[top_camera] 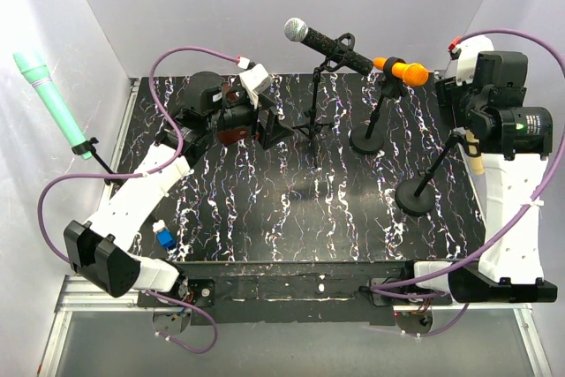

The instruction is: Remove the microphone from the stand

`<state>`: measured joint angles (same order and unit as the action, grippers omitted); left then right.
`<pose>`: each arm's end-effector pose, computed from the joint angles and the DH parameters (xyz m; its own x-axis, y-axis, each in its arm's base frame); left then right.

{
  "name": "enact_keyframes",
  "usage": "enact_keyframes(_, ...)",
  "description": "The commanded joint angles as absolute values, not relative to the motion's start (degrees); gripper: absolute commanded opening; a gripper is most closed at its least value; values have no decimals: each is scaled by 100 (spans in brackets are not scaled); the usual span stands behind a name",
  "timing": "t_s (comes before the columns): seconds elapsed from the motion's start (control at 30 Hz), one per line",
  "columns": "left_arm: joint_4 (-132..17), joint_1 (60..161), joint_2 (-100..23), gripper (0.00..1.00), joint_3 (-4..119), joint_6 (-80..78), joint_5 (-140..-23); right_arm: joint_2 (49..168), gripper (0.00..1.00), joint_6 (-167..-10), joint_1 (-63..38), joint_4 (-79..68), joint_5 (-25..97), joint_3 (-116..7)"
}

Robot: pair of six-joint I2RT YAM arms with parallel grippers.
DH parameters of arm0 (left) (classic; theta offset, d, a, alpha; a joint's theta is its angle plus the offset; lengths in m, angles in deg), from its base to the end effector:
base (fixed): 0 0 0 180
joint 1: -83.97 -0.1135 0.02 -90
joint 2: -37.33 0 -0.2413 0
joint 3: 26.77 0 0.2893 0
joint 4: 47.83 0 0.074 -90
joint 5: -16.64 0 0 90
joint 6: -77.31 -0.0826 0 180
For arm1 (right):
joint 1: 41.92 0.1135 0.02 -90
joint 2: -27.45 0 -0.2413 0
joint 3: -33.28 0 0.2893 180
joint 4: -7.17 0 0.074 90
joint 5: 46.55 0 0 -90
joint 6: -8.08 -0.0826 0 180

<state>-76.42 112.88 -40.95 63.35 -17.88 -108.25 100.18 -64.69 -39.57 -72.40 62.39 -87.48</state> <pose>0.3184 -0.2298 0.3683 -0.1720 0.1798 -0.9686 0.8952 0.4388 -0.0776 0.2724 -0.0157 0.4794 -0.5696 -0.3038 -0.7637 0.0721 0.9071 -0.4146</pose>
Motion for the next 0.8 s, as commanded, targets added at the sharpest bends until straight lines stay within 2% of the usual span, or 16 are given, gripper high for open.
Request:
enact_keyframes(0.0,-7755,11324,-4071,98,6527,-1857,-10781,9768,74,-6180,-3989,-6019,6498,-8373)
enact_keyframes(0.13,-7869,11359,-4124,98,6571,-1936,-10720,9452,71,-5899,-3990,-5482,6428,-7880)
enact_keyframes(0.27,-7896,11368,-4151,98,6589,-1945,-10676,9293,60,-5872,-3990,-5639,6060,-7976)
enact_keyframes(0.53,-7922,11368,-4247,98,6641,-2007,-10685,9047,31,-5995,-3683,-6070,5048,-8205)
enact_keyframes(0.77,-8054,11368,-4291,98,6764,-2121,-10667,9222,19,-6136,-2857,-6088,4837,-8617)
